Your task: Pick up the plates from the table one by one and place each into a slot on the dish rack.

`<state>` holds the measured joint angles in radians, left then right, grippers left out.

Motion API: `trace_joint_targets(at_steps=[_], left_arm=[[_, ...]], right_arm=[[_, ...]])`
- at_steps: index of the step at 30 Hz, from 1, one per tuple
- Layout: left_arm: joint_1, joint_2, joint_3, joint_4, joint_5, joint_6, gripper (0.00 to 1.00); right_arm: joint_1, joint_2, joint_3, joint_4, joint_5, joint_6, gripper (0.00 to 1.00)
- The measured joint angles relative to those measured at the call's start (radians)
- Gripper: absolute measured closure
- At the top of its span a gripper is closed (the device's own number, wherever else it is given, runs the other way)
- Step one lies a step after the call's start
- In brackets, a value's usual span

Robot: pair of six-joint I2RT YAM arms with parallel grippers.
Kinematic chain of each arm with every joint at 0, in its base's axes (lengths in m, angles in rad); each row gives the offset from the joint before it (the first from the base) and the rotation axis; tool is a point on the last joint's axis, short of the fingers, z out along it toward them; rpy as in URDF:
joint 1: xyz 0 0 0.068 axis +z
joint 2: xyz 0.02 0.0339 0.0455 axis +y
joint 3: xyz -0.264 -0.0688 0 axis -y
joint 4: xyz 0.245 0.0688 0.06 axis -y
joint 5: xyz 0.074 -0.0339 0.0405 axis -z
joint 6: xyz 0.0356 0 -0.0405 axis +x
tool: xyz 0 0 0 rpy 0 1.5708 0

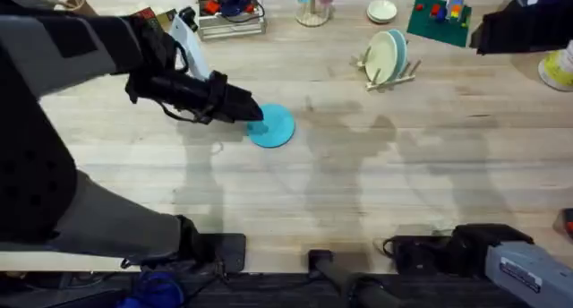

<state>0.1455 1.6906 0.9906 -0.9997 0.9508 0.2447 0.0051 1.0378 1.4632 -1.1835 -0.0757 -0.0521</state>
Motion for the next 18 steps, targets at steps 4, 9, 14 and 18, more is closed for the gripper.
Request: trace_joint_targets(at_steps=[4, 9, 14, 18], left_arm=[[0.000, 0.024, -0.038, 0.050, 0.001, 0.000, 0.958], [0.000, 0.130, -0.050, 0.163, -0.004, -0.023, 0.958], [0.009, 0.218, -0.048, 0.211, 0.060, -0.065, 0.959], [0.009, 0.238, -0.044, 0.220, 0.089, -0.062, 0.959]], right_arm=[[0.000, 0.000, 0.000, 0.000, 0.000, 0.000, 0.009], [0.000, 0.000, 0.000, 0.000, 0.000, 0.000, 0.009], [0.000, 0.000, 0.000, 0.000, 0.000, 0.000, 0.006], [0.000, 0.000, 0.000, 0.000, 0.000, 0.000, 0.007]])
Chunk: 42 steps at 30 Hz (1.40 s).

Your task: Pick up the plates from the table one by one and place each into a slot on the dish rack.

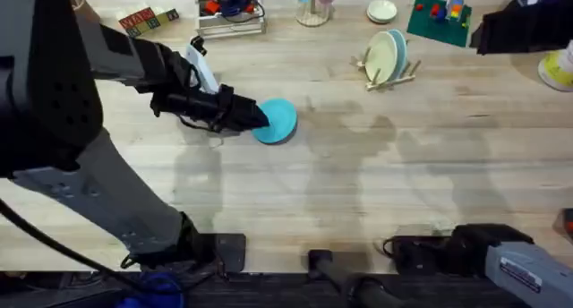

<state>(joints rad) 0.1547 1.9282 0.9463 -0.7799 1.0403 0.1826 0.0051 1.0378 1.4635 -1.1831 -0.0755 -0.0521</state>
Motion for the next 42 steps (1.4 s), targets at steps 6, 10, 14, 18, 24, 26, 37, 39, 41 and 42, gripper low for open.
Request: trace_joint_targets(at_steps=[6, 10, 14, 18, 24, 26, 37, 39, 41, 42], left_arm=[[0.000, 0.001, 0.000, 0.000, 0.004, 0.004, 0.959], [0.000, 0.001, 0.000, 0.000, 0.003, 0.004, 0.959], [0.000, 0.001, 0.000, 0.000, 0.004, 0.004, 0.959], [0.000, 0.001, 0.000, 0.000, 0.003, 0.004, 0.959], [0.000, 0.001, 0.000, 0.000, 0.004, 0.005, 0.960], [0.000, 0.001, 0.000, 0.001, 0.004, 0.005, 0.960], [0.000, 0.003, 0.000, 0.011, 0.009, 0.005, 0.960], [0.000, 0.003, 0.000, 0.011, 0.009, 0.005, 0.960], [0.000, 0.003, 0.000, 0.011, 0.009, 0.005, 0.960], [0.000, 0.004, 0.000, 0.011, 0.009, 0.005, 0.960]], right_arm=[[0.000, 0.000, 0.000, 0.000, 0.000, 0.000, 0.007], [0.000, 0.000, 0.000, 0.000, 0.000, 0.000, 0.006], [0.000, 0.000, 0.000, 0.000, 0.000, 0.000, 0.006], [0.000, 0.000, 0.000, 0.000, 0.000, 0.000, 0.007], [0.000, 0.000, 0.000, -0.001, -0.019, 0.078, 0.007], [0.000, 0.005, 0.000, -0.001, -0.049, 0.116, 0.007], [0.034, 0.159, 0.000, 0.000, -0.213, 0.275, 0.007], [0.062, 0.193, 0.000, 0.001, -0.227, 0.298, 0.007], [0.095, 0.227, 0.000, 0.007, -0.237, 0.318, 0.007], [0.111, 0.241, 0.000, 0.010, -0.240, 0.325, 0.007]])
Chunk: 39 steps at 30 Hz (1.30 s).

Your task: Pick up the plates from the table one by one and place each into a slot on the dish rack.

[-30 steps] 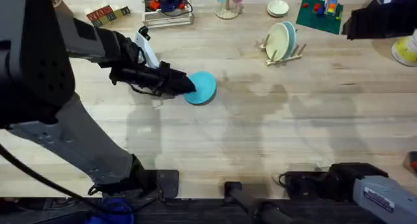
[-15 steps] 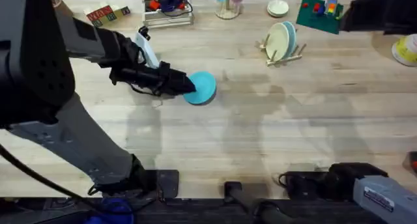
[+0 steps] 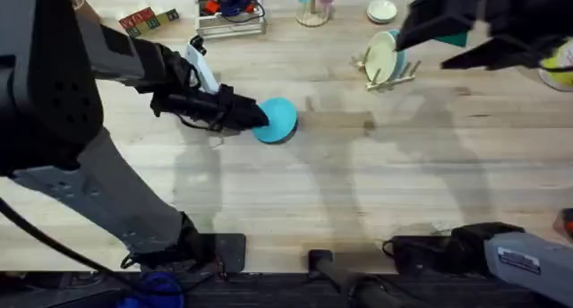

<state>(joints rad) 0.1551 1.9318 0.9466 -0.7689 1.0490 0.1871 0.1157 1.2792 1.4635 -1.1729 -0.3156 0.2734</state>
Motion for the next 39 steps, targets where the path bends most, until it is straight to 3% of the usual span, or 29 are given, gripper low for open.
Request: trace_joint_targets(at_steps=[15, 39], left_arm=[[0.000, 0.000, 0.000, 0.000, 0.000, 0.000, 0.960], [0.000, 0.000, 0.000, 0.000, 0.000, 0.000, 0.960]], right_arm=[[0.247, 0.239, 0.000, 0.121, -0.015, 0.096, 0.007], [0.400, 0.477, 0.000, 0.280, -0.015, 0.124, 0.007]])
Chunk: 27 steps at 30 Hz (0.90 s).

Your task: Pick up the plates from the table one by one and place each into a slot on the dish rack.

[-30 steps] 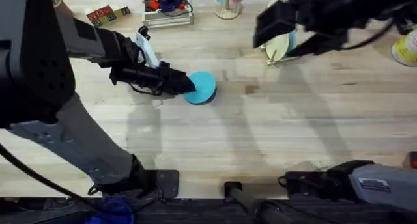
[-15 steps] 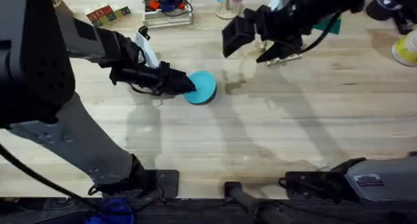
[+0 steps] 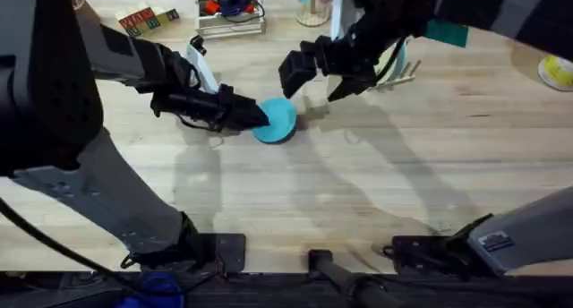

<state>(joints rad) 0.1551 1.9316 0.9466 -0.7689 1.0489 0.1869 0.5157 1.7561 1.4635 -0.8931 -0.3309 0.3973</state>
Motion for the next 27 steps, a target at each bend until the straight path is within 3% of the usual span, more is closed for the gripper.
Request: trace_joint_targets(at_steps=[10, 27], left_arm=[[0.000, 0.000, 0.000, 0.000, 0.000, 0.000, 0.960], [0.000, 0.000, 0.000, 0.001, 0.000, 0.000, 0.959]], right_arm=[[0.017, 0.075, 0.000, 0.048, -0.011, 0.011, 0.008], [0.017, 0.199, 0.000, 0.178, -0.126, 0.044, 0.007]])
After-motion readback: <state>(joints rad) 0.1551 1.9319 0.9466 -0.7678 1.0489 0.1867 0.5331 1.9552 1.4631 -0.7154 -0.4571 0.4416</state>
